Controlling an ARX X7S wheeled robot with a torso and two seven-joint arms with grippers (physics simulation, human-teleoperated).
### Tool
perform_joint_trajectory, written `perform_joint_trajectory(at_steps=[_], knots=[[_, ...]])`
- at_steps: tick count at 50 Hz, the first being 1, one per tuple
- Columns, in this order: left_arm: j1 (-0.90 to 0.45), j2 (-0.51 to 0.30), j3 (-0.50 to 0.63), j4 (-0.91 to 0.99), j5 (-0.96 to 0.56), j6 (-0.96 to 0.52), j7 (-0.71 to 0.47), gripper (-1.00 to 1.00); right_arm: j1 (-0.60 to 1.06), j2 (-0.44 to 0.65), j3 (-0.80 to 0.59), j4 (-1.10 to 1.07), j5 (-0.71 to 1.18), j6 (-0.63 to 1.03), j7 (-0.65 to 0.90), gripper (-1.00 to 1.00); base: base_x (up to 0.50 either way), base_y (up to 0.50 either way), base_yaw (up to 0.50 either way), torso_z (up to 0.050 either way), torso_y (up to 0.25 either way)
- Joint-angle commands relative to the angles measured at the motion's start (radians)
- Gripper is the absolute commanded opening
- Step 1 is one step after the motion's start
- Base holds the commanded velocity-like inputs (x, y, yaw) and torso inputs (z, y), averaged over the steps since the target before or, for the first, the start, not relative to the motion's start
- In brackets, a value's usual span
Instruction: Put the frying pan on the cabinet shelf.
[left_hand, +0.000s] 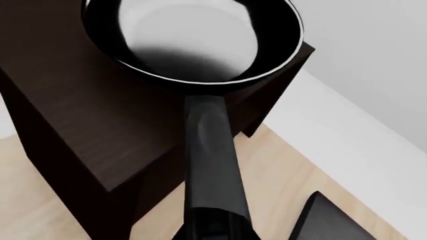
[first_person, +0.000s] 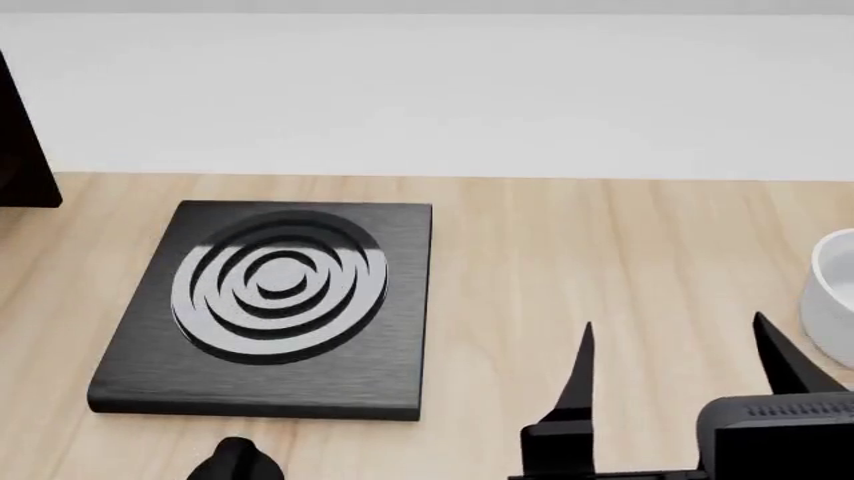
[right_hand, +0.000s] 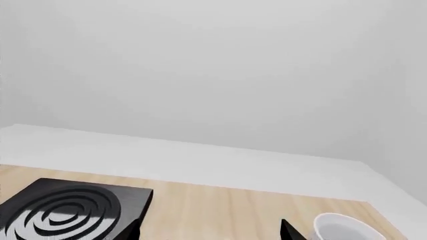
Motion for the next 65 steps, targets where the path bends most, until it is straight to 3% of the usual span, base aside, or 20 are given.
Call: perform_joint_trajectory(at_steps=[1,20,21,65], knots=[[0.012,-0.001,-0.019,-0.046,0.044,0.056,0.017,-1.0,-0.012,-0.007,-0.016,0.018,-0.044,-0.009,-0.032,1.0,0.0,0.0,0.0,0.0,0.0],[0.056,-0.011,-0.02,-0.043,0.036,0.066,0.016,-1.0,0.012,0.001,-0.029,0.014,-0.006,0.0,0.001,1.0,0.0,0.0,0.0,0.0,0.0],[0.055,-0.013,-0.019,-0.04,0.036,0.063,0.014,1.0,0.012,0.001,-0.03,0.015,-0.008,-0.001,0.0,1.0,0.0,0.0,0.0,0.0,0.0],[-0.036,-0.077,-0.02,0.166,0.109,0.014,-0.056,1.0,-0.022,0.018,-0.051,0.029,-0.056,-0.054,-0.028,1.0,0.0,0.0,0.0,0.0,0.0]])
